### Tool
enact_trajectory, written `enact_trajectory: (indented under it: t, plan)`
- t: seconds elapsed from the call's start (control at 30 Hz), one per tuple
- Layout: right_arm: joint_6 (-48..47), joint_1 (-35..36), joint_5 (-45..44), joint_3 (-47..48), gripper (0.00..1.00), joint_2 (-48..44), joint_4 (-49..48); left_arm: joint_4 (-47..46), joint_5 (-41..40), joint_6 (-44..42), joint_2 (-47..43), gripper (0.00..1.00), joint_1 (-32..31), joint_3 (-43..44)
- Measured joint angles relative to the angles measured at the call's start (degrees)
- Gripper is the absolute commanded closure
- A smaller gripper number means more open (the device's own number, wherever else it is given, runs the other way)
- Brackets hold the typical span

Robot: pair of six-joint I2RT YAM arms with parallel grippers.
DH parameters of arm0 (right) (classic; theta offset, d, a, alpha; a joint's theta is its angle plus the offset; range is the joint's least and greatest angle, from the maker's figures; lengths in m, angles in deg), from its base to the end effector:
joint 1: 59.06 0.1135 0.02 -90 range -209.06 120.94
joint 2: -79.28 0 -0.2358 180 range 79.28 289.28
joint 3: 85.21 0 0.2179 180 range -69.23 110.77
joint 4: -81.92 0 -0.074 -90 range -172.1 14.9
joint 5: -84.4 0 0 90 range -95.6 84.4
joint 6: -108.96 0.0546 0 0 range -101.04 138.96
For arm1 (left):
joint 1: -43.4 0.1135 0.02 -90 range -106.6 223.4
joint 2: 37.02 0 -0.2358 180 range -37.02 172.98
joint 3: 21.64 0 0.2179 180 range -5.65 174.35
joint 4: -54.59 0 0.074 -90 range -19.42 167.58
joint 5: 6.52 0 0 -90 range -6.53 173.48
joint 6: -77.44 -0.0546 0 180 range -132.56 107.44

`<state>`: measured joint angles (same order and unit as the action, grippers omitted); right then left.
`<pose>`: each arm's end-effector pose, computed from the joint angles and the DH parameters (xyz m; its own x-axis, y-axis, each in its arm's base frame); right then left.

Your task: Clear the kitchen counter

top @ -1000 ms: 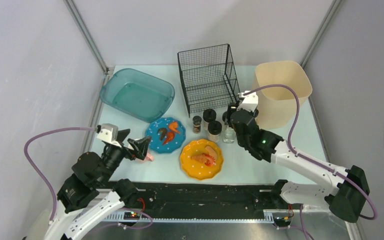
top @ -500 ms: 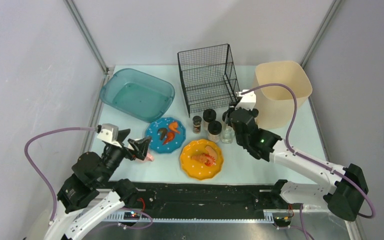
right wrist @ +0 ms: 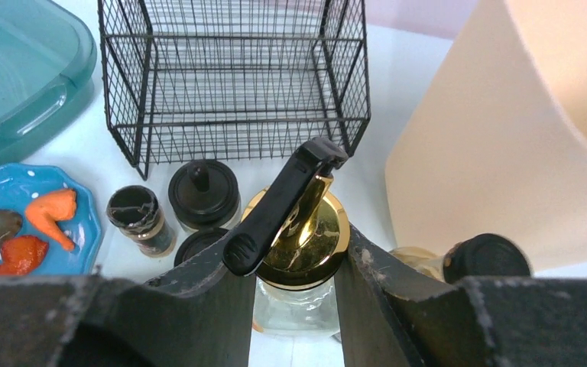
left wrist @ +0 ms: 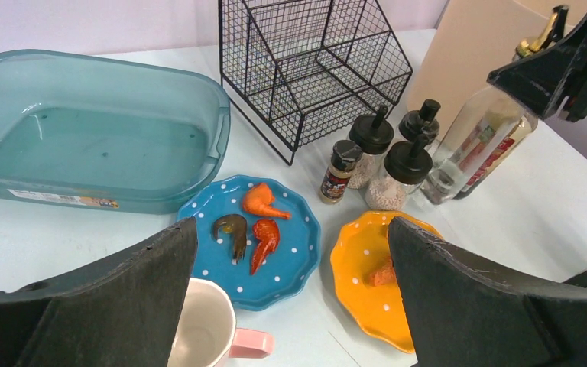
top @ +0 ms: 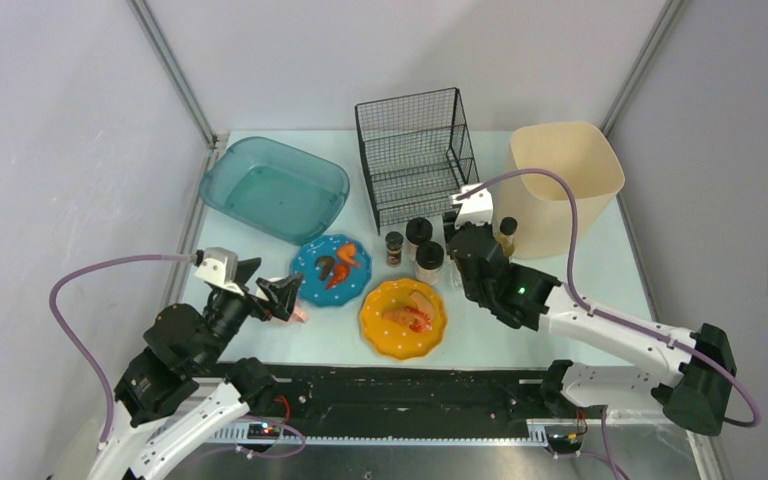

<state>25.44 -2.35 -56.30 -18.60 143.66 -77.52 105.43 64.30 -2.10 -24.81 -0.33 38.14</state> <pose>0.1664 0.1765 0.3004 -0.1858 -0.1527 -0.9707 -0.1060 0.9852 -0.1347 0.0571 -0.0298 0.3170 -0.1160 -0.1263 -0.9852 0.4015 0.9013 -0.1628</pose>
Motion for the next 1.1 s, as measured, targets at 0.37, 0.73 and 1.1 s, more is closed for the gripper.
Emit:
enact_trajectory:
  t: [0.37,0.73,1.1]
  plan:
    - [-1.1,3.4,-0.3,11.9,1.0,-4.8,8.6,0.0,0.2,0.0,0.0,0.02,0.0,0.0]
    - [-4.4,8.1,-1.0,29.7,1.0,-2.8,18.4,0.0,0.4,0.0,0.0,0.02,0.0,-0.7]
    - [-12.0,6.9,1.8,50.5,1.0,6.4,21.3,0.0,0.6,0.0,0.0,0.02,0.0,-0.7]
